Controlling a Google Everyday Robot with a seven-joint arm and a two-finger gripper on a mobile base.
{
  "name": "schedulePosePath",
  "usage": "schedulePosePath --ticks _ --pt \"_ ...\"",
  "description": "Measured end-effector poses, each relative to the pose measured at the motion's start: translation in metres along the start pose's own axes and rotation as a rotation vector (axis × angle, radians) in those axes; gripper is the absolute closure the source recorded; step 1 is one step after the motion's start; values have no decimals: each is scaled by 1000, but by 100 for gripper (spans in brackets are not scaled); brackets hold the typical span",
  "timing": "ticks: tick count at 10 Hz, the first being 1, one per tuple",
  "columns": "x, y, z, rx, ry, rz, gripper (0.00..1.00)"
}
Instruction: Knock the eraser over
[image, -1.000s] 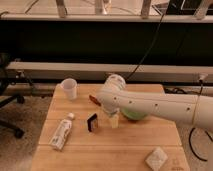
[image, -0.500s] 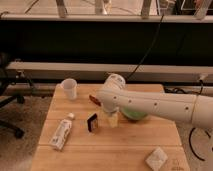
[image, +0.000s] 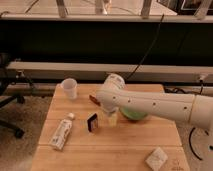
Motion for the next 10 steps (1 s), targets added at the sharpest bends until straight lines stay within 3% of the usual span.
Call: schedulePosePath --ticks 5,6,10 --pt "-15 2 0 -5 -11 -20 91" --pt "-20 3 0 -9 -19 -27 96" --pt "-53 6 6 -37 -50 -78 96"
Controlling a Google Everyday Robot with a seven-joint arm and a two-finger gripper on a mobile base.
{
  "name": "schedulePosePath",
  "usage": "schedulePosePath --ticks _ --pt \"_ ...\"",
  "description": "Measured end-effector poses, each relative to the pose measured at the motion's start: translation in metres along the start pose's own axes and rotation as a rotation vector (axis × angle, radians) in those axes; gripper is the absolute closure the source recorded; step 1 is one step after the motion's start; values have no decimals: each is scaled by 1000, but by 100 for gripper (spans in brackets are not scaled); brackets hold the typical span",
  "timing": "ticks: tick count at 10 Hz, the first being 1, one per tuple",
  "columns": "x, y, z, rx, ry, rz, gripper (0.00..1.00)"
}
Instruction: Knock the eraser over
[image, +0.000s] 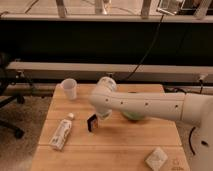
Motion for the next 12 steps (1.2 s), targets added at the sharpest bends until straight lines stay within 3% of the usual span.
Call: schedulePosePath --ticks 3,8,11,12 --pt "-23 -5 1 -10 -24 -37 96" --pt "-57 -28 -5 23 -57 -115 96" --pt "-64 -34 -11 46 -145 -138 96" --pt "-57 -36 -9 42 -167 -114 96"
